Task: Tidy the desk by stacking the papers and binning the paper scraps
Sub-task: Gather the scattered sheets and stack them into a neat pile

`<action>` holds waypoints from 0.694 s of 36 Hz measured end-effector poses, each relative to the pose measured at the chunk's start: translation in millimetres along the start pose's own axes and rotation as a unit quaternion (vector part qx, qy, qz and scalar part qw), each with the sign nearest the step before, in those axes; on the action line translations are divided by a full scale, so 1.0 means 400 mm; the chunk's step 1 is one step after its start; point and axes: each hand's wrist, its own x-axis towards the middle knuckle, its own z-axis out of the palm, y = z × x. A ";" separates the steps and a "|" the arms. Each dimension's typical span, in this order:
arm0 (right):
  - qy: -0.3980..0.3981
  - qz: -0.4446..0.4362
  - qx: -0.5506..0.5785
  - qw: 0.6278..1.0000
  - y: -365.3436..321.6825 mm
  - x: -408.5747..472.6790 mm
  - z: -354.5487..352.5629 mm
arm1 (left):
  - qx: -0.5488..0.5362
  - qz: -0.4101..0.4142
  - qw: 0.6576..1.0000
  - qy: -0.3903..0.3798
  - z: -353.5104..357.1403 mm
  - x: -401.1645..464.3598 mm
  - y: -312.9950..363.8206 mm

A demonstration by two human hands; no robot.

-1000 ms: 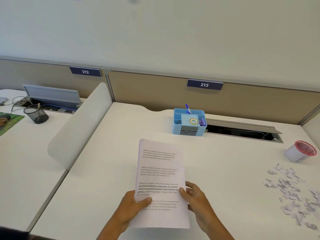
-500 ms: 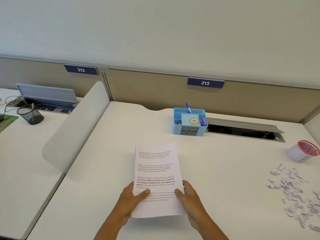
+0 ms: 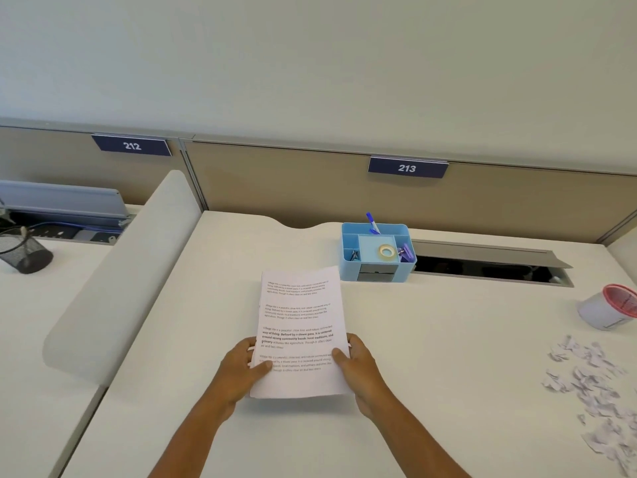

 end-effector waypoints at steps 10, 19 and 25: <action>-0.004 0.024 -0.035 0.999 -0.128 0.227 0.047 | 0.049 0.037 0.997 0.040 -0.050 0.240 0.083; 0.034 0.044 -0.029 0.998 -0.164 0.402 0.085 | 0.057 0.035 0.996 0.056 -0.066 0.436 0.114; 0.055 0.029 -0.046 0.997 -0.178 0.475 0.096 | 0.086 0.033 0.993 0.073 -0.074 0.524 0.128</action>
